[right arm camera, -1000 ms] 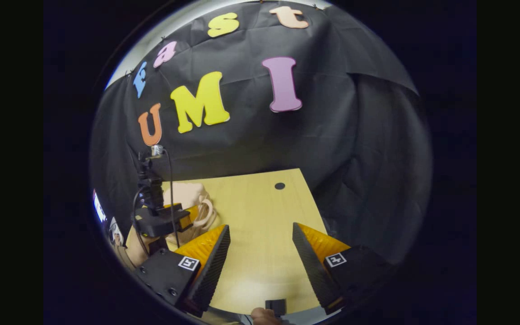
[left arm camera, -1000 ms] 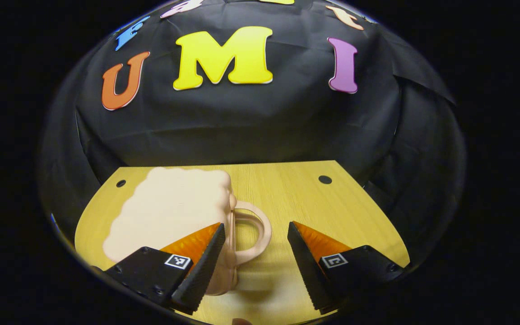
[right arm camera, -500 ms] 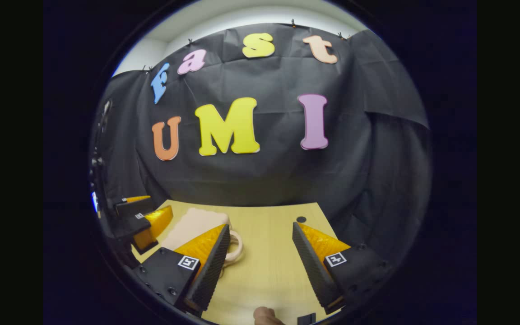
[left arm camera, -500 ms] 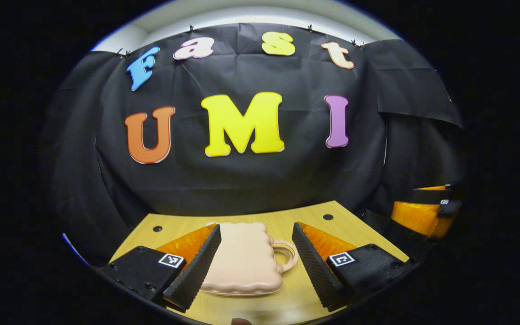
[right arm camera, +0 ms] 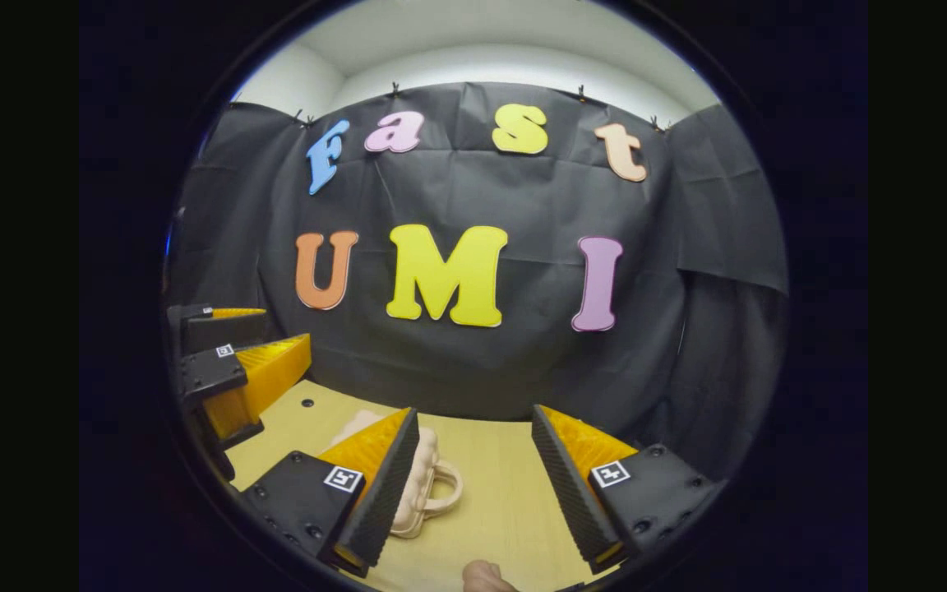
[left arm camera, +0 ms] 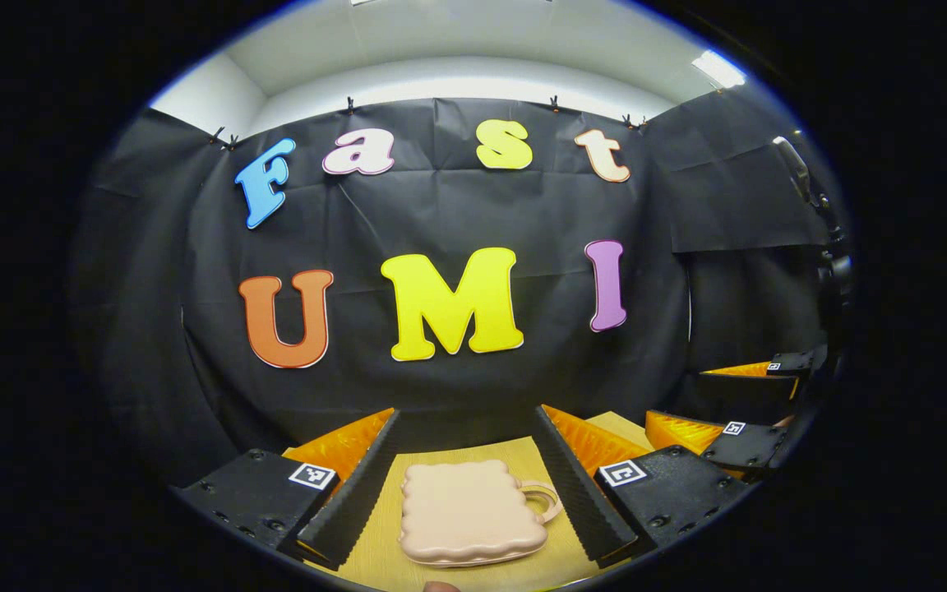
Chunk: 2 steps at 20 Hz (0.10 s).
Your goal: First open the suitcase, pack the skin care products into it, and then close the suitcase.
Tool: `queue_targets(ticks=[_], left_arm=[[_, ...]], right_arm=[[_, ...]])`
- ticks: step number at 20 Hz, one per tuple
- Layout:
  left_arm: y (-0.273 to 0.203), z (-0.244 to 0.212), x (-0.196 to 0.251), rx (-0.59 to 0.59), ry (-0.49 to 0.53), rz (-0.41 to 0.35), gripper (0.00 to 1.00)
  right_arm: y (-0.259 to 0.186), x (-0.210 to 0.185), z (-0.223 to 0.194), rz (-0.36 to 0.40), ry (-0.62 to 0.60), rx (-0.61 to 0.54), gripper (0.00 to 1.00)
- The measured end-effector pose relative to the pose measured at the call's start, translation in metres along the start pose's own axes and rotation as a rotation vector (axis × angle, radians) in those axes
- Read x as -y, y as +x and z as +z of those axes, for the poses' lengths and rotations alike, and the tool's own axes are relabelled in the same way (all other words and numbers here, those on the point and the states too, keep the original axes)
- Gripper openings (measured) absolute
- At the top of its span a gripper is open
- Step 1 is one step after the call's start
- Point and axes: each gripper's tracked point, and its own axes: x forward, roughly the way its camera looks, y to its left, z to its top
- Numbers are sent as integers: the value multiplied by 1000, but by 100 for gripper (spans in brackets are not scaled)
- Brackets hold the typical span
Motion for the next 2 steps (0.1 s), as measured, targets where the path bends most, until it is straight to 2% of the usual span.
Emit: queue_targets(ticks=[2], left_arm=[[-2, -3, -1, -3, -16, -13, 100]], right_arm=[[-1, -6, -3, -5, -9, -7, 80]])
